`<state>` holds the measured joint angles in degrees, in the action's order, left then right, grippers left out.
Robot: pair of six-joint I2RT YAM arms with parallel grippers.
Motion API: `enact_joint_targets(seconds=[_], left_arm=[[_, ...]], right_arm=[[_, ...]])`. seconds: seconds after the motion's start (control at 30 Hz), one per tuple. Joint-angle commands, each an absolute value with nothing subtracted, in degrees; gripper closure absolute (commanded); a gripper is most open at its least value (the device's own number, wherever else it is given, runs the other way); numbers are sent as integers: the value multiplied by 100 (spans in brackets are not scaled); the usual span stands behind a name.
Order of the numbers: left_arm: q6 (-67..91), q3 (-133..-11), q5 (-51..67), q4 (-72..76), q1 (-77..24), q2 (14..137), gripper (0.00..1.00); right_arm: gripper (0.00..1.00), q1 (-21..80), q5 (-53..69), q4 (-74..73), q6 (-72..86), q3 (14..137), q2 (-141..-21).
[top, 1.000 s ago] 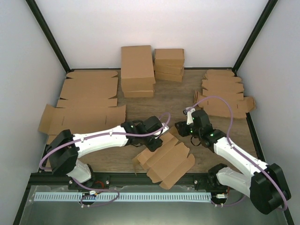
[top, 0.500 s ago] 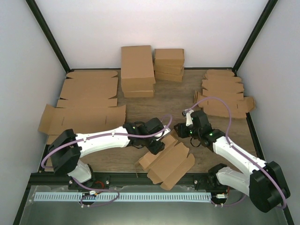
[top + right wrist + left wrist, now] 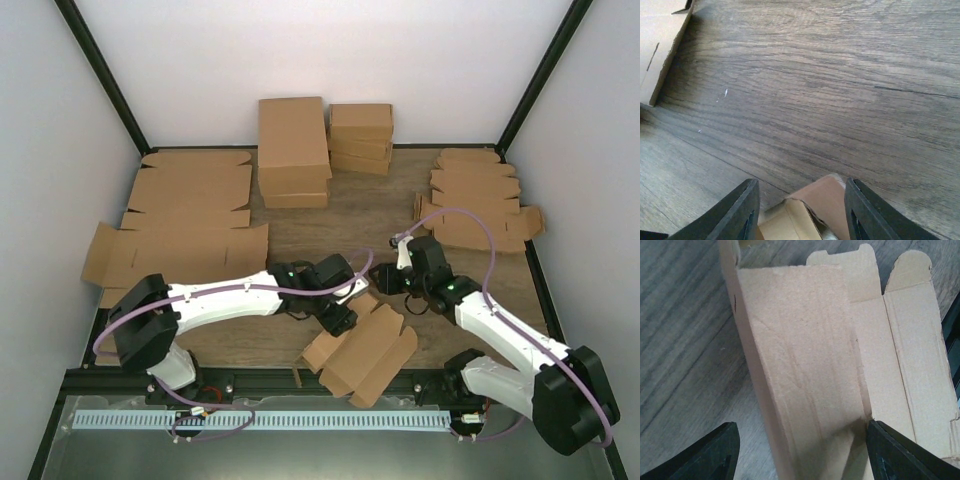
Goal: Fold the paper box
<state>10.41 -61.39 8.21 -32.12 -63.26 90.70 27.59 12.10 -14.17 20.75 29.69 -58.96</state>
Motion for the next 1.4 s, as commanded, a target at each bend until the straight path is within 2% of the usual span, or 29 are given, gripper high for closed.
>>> enact_joint_targets(seconds=[0.0, 0.3, 0.47, 0.77, 1.13, 1.37], left_arm=[[1036, -6401, 818, -3264, -6506, 9341, 27], [1211, -6590, 585, -3424, -6572, 9474, 25], [1351, -6729, 100, -3633, -6592, 9597, 39], [1572, -6619, -323, -3679, -6372, 9488, 44], [1155, -6098, 255, -3712, -5146, 8607, 44], [1050, -5772, 758, -3487, -4647, 8288, 44]], right_arm=[[51, 2804, 1279, -1433, 2226, 3050, -5743], [51, 2812, 1297, -1513, 2268, 3015, -5691], [51, 2817, 1400, -1500, 2353, 3032, -5734], [52, 2954, 1683, -1216, 2518, 3231, -6217], [52, 3556, 1550, -678, 2744, 4103, -7398], [52, 3576, 676, -738, 2204, 4501, -7907]])
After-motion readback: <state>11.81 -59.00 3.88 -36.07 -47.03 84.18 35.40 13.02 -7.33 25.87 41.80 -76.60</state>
